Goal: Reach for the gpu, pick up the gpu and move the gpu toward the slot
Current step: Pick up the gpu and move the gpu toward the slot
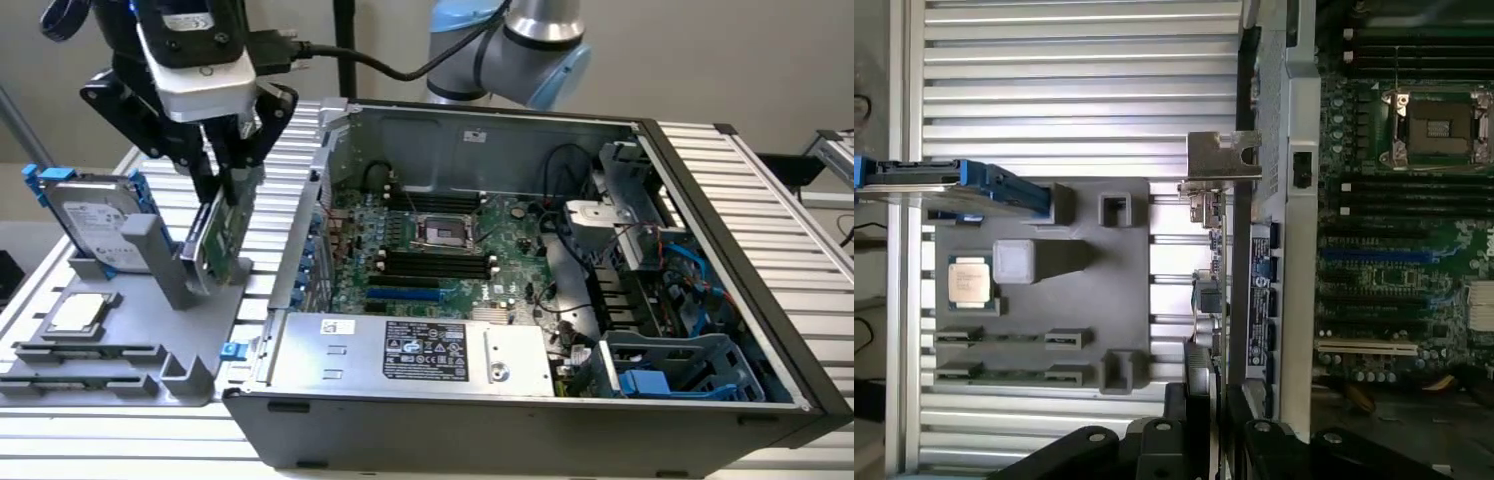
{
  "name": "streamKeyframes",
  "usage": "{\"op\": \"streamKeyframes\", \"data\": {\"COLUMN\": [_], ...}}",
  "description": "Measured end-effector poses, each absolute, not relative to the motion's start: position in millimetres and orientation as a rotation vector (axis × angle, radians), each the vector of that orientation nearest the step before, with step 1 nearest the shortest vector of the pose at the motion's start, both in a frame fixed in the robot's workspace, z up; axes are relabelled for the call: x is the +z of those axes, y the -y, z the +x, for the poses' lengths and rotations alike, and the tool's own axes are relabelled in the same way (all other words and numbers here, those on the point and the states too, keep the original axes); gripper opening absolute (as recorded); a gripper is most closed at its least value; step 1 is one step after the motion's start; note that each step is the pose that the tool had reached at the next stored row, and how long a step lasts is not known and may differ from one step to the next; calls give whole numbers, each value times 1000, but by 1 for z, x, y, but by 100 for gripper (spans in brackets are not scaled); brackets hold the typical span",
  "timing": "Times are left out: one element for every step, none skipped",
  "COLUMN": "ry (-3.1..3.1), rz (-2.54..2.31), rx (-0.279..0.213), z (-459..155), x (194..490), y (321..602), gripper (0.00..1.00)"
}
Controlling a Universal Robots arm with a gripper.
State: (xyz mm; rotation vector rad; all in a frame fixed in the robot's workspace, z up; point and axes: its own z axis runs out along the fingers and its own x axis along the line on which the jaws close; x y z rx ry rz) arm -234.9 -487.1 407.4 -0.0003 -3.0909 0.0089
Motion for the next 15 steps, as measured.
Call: {"op": "streamKeyframes", "data": {"ry": [3091, 3091, 3091, 3090, 3090, 3090, 3090, 3090, 3090, 3090, 3090, 3090, 3090, 3090, 3090], "rz": [0, 0, 0, 0, 0, 0, 0, 0, 0, 0, 0, 0, 0, 0, 0], "rx": [8, 7, 6, 5, 3, 2, 1, -1, -1, -2, -2, -3, -3, -3, -3], "z": [-231, -226, -222, -217, -213, -208, -204, -199, -195, -190, -185, -181, -176, -172, -167], "x": [412, 416, 421, 426, 430, 434, 435, 436, 436, 436, 436, 436, 436, 436, 436], "y": [488, 489, 489, 490, 490, 490, 491, 491, 491, 491, 491, 491, 491, 491, 491], "gripper": [26, 26, 26, 26, 26, 26, 26, 26, 26, 26, 26, 26, 26, 26, 26]}}
